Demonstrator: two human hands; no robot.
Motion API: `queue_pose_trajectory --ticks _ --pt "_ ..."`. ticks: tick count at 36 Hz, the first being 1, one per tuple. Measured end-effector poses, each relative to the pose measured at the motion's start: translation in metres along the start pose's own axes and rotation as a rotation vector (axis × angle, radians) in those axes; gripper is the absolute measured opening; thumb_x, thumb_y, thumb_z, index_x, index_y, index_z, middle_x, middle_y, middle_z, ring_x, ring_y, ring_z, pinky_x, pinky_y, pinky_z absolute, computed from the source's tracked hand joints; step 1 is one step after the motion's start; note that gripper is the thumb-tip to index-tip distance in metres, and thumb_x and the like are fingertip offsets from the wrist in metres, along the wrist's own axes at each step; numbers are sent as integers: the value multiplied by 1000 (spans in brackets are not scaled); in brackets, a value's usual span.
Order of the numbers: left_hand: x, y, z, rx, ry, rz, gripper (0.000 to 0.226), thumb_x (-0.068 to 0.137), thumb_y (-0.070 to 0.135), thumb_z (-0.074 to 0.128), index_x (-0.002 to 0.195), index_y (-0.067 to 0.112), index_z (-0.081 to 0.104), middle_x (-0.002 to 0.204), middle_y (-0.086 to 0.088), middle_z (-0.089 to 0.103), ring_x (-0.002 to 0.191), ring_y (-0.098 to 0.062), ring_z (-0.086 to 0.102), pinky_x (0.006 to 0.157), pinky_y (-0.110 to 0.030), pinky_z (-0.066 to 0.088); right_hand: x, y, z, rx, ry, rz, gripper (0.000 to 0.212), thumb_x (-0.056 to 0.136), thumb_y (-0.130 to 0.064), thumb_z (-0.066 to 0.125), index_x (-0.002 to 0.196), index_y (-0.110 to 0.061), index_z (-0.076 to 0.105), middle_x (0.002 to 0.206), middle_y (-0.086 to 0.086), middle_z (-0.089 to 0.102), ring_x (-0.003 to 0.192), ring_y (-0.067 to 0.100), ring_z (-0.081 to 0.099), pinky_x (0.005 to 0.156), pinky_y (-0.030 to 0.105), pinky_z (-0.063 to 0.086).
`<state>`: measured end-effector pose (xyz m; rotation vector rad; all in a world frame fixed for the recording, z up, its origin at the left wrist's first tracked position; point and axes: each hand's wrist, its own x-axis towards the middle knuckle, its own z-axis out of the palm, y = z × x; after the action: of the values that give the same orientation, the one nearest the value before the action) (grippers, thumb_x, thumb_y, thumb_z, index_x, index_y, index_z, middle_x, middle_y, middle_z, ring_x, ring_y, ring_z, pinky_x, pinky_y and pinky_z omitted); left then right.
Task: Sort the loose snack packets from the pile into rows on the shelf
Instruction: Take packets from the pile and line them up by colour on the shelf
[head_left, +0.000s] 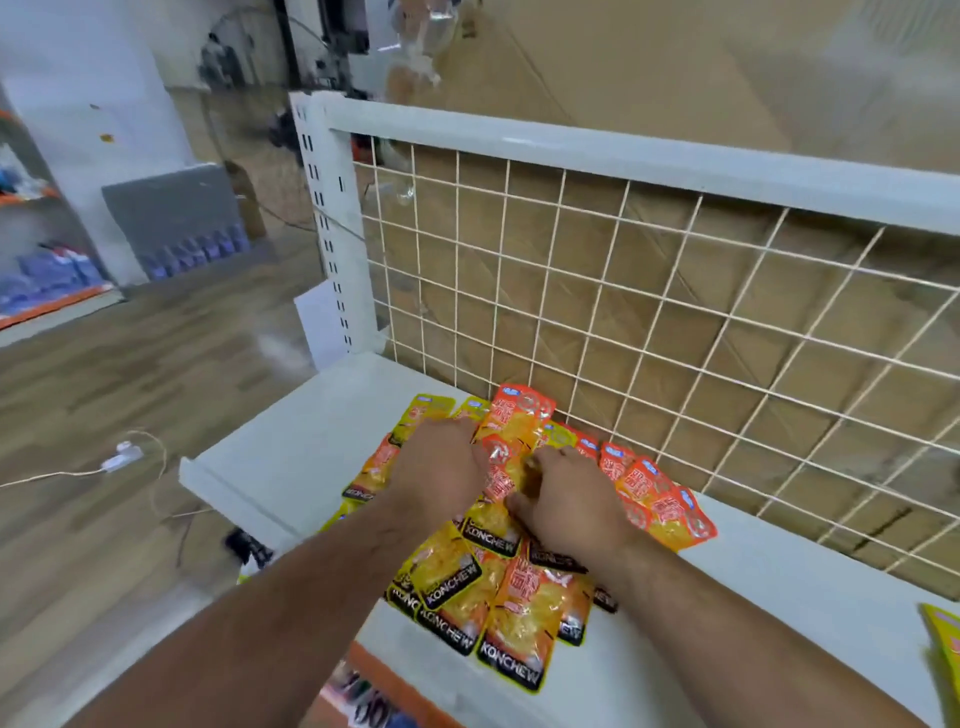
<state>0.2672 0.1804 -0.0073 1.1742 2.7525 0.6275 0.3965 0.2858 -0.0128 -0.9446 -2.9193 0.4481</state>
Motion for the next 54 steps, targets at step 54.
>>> queue_pose_trajectory --ticks 54 --pt "-171 194 40 -656 -710 225 20 63 21 71 57 11 55 62 -9 57 50 -19 50 53 -28 40 -301 96 -28 807 662 946 35 79 -24 78 64 -18 46 58 1 45 57 19 41 56 31 31"
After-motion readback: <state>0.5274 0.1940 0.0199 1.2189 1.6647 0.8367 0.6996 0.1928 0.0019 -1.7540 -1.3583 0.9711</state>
